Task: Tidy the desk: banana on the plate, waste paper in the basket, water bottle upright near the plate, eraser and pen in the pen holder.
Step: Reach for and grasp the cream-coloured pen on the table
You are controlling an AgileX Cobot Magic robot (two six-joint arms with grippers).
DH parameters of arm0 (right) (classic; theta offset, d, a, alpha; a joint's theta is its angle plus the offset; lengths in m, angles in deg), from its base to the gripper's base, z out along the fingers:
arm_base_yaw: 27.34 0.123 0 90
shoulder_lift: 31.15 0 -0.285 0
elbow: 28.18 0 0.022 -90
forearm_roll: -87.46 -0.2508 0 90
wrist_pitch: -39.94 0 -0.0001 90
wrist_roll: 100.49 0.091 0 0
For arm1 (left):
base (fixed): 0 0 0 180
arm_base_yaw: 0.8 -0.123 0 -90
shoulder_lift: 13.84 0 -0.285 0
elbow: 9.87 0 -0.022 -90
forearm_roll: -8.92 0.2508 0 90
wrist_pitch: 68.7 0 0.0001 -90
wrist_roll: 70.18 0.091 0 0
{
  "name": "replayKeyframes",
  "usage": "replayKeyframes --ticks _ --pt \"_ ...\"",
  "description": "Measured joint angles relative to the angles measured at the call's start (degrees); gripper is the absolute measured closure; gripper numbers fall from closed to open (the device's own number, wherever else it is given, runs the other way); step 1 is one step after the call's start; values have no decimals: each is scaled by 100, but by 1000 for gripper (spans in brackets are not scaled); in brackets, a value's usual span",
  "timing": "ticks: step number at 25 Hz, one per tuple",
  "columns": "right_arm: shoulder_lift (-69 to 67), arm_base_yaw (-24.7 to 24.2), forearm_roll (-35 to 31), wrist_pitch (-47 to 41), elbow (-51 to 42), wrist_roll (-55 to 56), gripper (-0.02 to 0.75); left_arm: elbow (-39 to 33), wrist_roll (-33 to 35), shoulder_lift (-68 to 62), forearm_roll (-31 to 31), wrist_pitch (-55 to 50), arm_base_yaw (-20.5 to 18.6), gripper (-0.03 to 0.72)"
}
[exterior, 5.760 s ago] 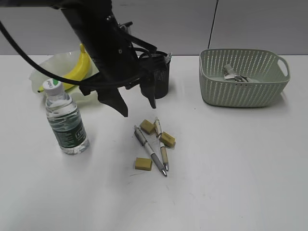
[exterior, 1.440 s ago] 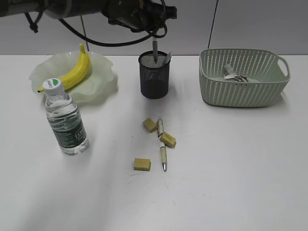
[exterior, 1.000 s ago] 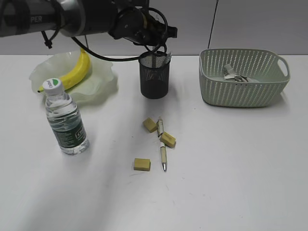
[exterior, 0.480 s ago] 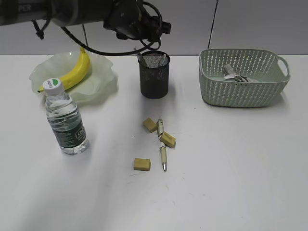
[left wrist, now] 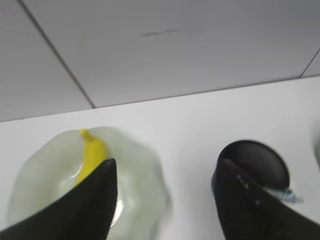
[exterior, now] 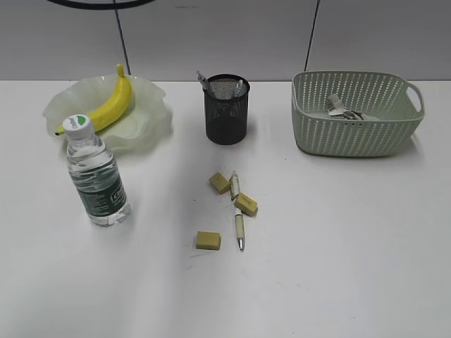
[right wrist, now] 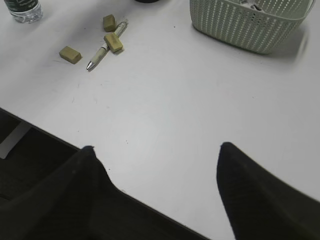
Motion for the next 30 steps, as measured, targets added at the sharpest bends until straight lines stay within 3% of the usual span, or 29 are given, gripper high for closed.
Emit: replayKeyframes --ticks 5,12,16,25,30 --pt "0 0 13 0 0 0 157 0 936 741 -438 -1654 7 223" --pt "0 0 -11 0 0 0 157 -639 1616 1706 -1735 -1871 14 224" --pt "0 0 -11 0 0 0 157 -1602 1691 2447 -1931 -1880 14 225" --pt "0 0 -11 0 0 0 157 -4517 1702 4583 -1958 -1906 14 269" --pt "-25 0 -11 0 0 0 157 -5965 1704 6160 -1975 -1433 14 278"
